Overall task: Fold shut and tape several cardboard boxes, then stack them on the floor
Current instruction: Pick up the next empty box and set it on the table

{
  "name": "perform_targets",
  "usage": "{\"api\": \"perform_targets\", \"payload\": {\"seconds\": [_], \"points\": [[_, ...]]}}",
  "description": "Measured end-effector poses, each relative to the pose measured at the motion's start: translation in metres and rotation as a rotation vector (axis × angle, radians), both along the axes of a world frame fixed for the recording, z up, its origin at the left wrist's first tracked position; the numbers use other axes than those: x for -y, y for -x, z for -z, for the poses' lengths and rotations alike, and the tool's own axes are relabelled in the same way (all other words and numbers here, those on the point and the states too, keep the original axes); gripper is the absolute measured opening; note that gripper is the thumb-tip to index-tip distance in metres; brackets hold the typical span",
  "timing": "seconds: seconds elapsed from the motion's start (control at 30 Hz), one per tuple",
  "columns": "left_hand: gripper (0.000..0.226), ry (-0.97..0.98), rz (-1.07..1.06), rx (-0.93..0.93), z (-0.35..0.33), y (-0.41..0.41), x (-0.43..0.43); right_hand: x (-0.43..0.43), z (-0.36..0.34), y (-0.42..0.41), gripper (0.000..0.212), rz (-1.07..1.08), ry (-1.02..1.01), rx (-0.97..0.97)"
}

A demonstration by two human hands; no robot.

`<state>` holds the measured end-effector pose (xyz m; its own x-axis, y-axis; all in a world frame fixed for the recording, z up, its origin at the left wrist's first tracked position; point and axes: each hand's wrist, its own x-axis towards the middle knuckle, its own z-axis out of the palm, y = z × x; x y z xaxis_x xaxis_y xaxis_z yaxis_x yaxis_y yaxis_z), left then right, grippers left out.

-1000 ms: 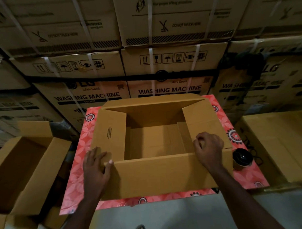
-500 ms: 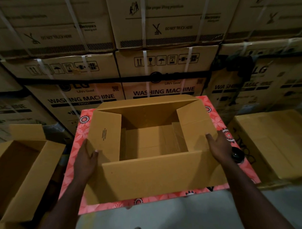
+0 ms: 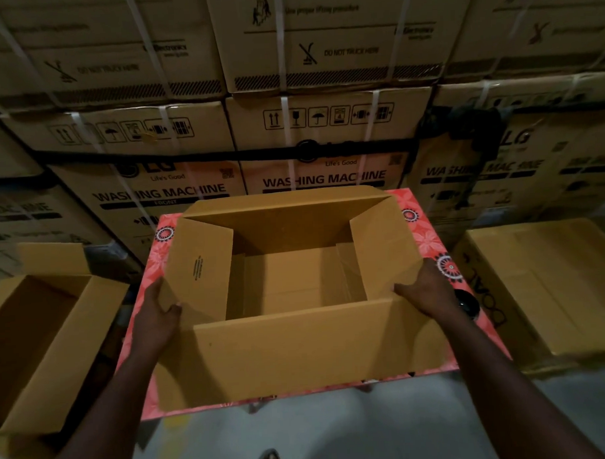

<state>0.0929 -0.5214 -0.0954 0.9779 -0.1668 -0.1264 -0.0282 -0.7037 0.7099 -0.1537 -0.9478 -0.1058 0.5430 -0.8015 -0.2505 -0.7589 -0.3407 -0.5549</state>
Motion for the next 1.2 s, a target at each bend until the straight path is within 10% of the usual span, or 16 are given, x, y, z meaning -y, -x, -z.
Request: {"api": "perform_targets", "payload": {"seconds": [0.63,1.0,1.2], "points": [[0.062,-0.015,0.068,-0.147,-0.038,-0.173,0.102,0.104,-0.025,-0.159,0.076,0.076,-0.185,0.249],[0.047,0.87,-0.305,-0.41,-0.02,-0.197,0.1,0.133,-0.014,-0.192,0.048,0.449,-0.566,0.804],[0.041,0.982,0.033,-0.697,-0.021,-0.195,0.073,0.135,-0.023,-0.169,0.031,0.276,-0.859,0.887]]}}
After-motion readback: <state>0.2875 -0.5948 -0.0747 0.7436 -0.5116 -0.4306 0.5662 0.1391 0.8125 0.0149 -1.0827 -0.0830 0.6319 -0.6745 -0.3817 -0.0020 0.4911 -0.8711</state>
